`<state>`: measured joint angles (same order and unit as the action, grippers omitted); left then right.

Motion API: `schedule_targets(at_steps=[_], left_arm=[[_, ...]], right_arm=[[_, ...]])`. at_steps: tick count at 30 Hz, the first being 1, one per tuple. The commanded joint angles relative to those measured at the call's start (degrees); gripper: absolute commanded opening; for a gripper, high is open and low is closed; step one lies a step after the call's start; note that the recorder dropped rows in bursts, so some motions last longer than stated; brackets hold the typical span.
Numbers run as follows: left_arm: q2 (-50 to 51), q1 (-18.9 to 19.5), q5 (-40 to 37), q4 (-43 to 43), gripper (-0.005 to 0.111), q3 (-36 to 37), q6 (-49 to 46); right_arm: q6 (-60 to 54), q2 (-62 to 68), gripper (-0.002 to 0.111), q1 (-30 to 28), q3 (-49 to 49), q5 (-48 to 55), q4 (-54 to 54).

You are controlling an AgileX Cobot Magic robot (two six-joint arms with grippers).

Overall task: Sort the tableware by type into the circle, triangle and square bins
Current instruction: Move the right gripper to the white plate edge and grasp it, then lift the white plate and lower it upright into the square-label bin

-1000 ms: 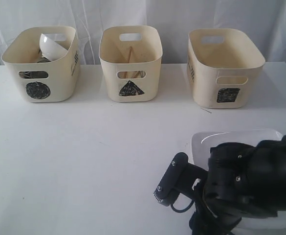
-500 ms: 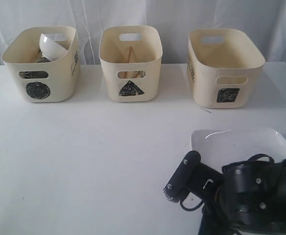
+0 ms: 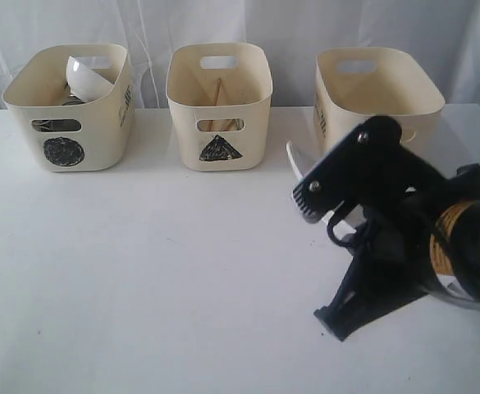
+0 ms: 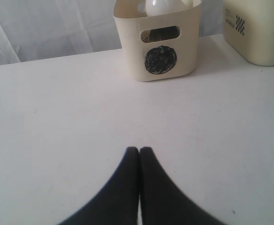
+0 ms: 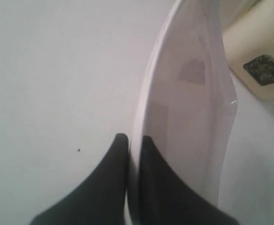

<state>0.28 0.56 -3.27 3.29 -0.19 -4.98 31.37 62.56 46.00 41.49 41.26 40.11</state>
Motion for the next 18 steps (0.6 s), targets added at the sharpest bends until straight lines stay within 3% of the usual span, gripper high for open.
schedule_targets(at_steps=[1,6,11,18], left_arm=[[-0.3,-0.1,0.2,0.1,0.0,0.2,0.1],[-0.3,-0.1,0.2,0.1,0.0,0.2,0.1],[-0.3,-0.1,0.2,0.1,0.0,0.2,0.1],[-0.3,-0.1,0.2,0.1,0.0,0.2,0.1]], right_arm=[[-1.2,-2.6,0.0,0.2,4.5,0.7,3.5],[-1.4,-4.0,0.0,0.2,10.3,-1.9,4.2],[-1.1,-1.3,0.0,-1.7,16.3,-2.2,15.9],[1.3,12.2,0.0,-17.2,30.0,-11.2,17.3]])
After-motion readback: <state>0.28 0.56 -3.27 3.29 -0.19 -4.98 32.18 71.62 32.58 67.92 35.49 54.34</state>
